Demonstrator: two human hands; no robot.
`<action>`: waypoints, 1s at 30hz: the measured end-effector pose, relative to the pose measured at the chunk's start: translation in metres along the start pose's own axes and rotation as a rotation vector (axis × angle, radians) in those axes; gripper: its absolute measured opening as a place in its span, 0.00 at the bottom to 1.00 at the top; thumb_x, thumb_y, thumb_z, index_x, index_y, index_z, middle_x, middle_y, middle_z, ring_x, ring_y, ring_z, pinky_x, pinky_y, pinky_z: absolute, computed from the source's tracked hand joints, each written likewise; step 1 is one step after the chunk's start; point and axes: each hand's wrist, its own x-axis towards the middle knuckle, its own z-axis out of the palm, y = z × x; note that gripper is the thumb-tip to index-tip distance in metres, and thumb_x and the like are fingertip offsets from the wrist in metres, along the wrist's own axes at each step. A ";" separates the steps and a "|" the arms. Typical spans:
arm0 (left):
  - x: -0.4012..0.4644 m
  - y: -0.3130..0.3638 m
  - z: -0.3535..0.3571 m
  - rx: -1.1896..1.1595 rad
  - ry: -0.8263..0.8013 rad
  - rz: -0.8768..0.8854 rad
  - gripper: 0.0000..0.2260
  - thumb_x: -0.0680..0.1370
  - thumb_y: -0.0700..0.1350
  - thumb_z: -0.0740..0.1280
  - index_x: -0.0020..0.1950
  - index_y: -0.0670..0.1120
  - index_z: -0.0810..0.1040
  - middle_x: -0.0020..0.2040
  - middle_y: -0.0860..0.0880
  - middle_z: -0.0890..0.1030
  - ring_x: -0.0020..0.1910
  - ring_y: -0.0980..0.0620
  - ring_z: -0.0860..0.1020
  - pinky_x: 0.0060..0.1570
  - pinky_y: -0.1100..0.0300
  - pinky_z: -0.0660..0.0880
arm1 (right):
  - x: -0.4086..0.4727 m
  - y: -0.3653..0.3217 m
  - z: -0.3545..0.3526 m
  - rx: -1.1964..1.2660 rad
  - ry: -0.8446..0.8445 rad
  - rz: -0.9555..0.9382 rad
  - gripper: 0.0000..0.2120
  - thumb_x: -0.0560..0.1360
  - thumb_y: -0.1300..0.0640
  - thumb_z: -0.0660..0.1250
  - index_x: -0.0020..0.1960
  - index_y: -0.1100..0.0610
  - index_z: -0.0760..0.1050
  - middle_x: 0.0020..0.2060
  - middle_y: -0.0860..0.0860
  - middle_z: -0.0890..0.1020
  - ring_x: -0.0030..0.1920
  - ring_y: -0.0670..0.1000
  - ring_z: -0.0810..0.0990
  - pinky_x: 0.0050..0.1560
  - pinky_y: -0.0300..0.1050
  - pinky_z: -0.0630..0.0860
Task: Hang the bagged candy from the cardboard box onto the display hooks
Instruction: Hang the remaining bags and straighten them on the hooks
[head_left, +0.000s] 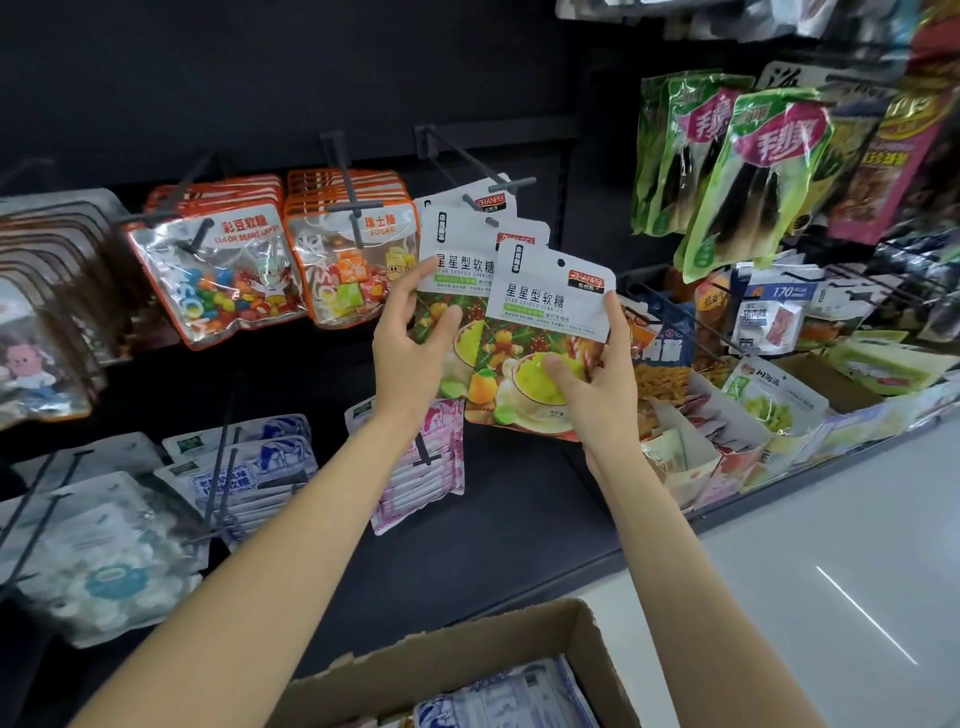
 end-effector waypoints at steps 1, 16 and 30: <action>0.001 -0.001 0.000 -0.011 -0.003 -0.024 0.20 0.77 0.39 0.67 0.63 0.58 0.72 0.67 0.55 0.73 0.68 0.58 0.69 0.70 0.50 0.65 | 0.001 0.001 0.001 -0.013 0.003 0.016 0.39 0.74 0.65 0.70 0.76 0.45 0.55 0.59 0.34 0.71 0.63 0.41 0.71 0.68 0.46 0.69; 0.063 0.014 0.009 1.057 -0.374 -0.075 0.27 0.83 0.51 0.53 0.78 0.45 0.46 0.47 0.45 0.78 0.43 0.49 0.76 0.42 0.55 0.72 | 0.024 -0.003 0.009 -0.173 0.000 -0.105 0.37 0.74 0.65 0.69 0.76 0.49 0.57 0.69 0.46 0.69 0.69 0.46 0.68 0.70 0.48 0.67; 0.011 0.021 -0.013 0.404 -0.242 0.148 0.35 0.74 0.43 0.71 0.75 0.56 0.57 0.72 0.54 0.66 0.69 0.55 0.67 0.68 0.55 0.67 | 0.038 -0.015 0.033 -0.084 -0.200 -0.219 0.37 0.74 0.64 0.68 0.77 0.46 0.55 0.70 0.47 0.70 0.68 0.46 0.71 0.68 0.53 0.71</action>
